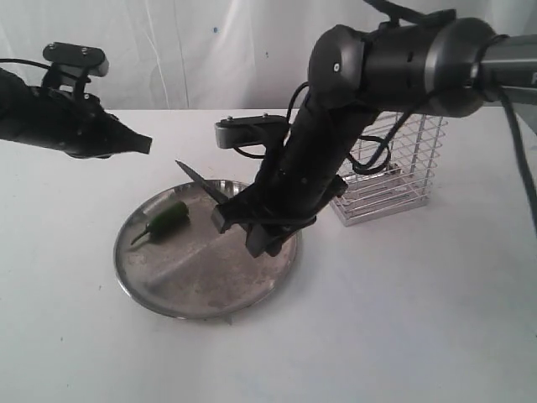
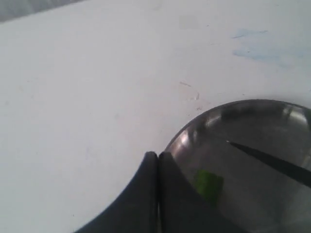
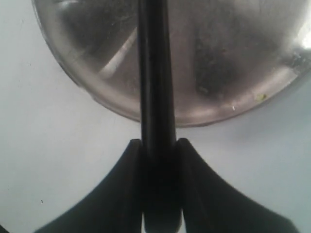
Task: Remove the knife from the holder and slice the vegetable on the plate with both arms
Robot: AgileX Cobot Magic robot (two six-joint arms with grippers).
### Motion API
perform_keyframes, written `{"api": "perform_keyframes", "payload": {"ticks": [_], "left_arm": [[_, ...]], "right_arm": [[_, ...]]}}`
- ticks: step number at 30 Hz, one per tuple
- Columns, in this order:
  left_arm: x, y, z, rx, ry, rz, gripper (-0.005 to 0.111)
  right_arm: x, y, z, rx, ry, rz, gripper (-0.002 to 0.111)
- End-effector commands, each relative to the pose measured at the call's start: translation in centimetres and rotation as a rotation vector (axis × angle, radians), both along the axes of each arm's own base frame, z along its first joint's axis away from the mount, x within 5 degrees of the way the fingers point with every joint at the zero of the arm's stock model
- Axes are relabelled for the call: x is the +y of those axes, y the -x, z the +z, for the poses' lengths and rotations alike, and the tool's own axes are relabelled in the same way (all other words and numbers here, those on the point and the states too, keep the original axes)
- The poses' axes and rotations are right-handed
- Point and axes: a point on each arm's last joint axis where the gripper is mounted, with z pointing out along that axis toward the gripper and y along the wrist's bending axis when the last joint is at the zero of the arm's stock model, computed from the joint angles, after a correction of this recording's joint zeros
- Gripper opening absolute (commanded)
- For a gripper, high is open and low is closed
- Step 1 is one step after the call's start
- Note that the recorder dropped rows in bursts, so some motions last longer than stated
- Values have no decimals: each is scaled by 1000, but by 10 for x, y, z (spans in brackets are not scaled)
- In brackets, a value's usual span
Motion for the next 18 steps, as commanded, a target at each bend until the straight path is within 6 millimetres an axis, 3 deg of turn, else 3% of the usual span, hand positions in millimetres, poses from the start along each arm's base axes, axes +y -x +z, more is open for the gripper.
{"api": "perform_keyframes", "payload": {"ticks": [1, 7, 10, 15, 18], "left_arm": [[4, -14, 7, 134, 175, -40, 0], [-9, -23, -15, 202, 219, -209, 0], [-11, -22, -23, 207, 183, -287, 0], [-16, -16, -24, 136, 51, -524, 1], [-18, -13, -28, 89, -23, -669, 16]], "right_arm": [[10, -13, -2, 2, -9, -12, 0], [3, -23, -6, -66, 82, -67, 0], [-8, -29, -6, -127, 203, -123, 0], [-16, -30, 4, -171, 219, -99, 0], [-24, -35, 11, -195, 202, -111, 0]]}}
